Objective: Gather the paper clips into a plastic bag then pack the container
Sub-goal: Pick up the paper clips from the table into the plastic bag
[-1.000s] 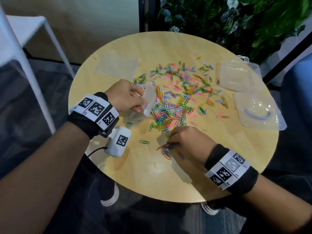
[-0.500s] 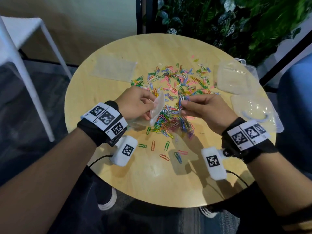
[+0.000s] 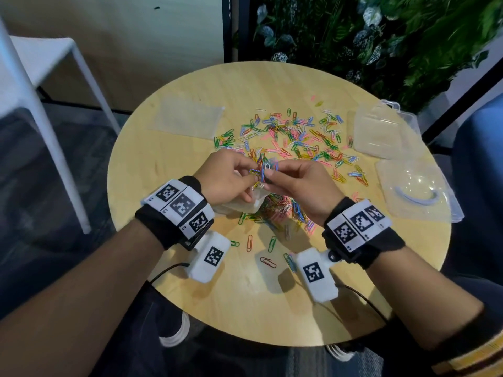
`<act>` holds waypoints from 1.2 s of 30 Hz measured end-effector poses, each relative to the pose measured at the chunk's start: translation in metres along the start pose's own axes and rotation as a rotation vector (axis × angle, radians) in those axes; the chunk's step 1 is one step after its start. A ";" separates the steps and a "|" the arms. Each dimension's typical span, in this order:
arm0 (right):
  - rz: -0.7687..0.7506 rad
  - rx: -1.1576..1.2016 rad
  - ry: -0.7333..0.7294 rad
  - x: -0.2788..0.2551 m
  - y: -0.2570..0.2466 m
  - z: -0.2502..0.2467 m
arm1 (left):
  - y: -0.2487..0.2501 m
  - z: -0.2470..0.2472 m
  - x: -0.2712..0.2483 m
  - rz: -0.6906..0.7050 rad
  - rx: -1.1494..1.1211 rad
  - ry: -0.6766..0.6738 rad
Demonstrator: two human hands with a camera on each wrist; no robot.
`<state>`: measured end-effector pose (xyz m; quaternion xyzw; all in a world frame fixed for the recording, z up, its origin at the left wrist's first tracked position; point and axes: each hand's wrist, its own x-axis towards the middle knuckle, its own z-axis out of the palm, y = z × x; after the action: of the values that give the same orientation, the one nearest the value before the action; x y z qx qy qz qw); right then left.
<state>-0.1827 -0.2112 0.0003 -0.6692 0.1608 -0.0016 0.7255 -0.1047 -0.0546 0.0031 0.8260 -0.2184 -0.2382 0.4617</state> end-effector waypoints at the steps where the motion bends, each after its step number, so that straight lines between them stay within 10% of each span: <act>1: -0.023 -0.073 0.008 0.000 0.001 -0.001 | 0.001 0.000 0.000 -0.004 -0.009 0.003; 11: -0.180 -0.810 -0.004 -0.002 0.007 -0.005 | 0.003 0.002 -0.003 0.016 -0.012 -0.003; 21: -0.329 -1.035 -0.060 -0.009 0.003 0.002 | 0.003 0.005 -0.001 0.053 0.001 -0.020; 28: -0.343 -1.403 -0.437 -0.019 -0.007 0.002 | -0.001 0.006 -0.001 0.073 0.026 -0.047; 36: -0.680 -1.129 -0.229 -0.013 -0.010 -0.004 | 0.001 -0.006 0.002 0.072 0.016 -0.044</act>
<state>-0.1938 -0.2137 0.0125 -0.9556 -0.1608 -0.0748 0.2353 -0.0994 -0.0526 0.0065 0.8158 -0.2601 -0.2378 0.4586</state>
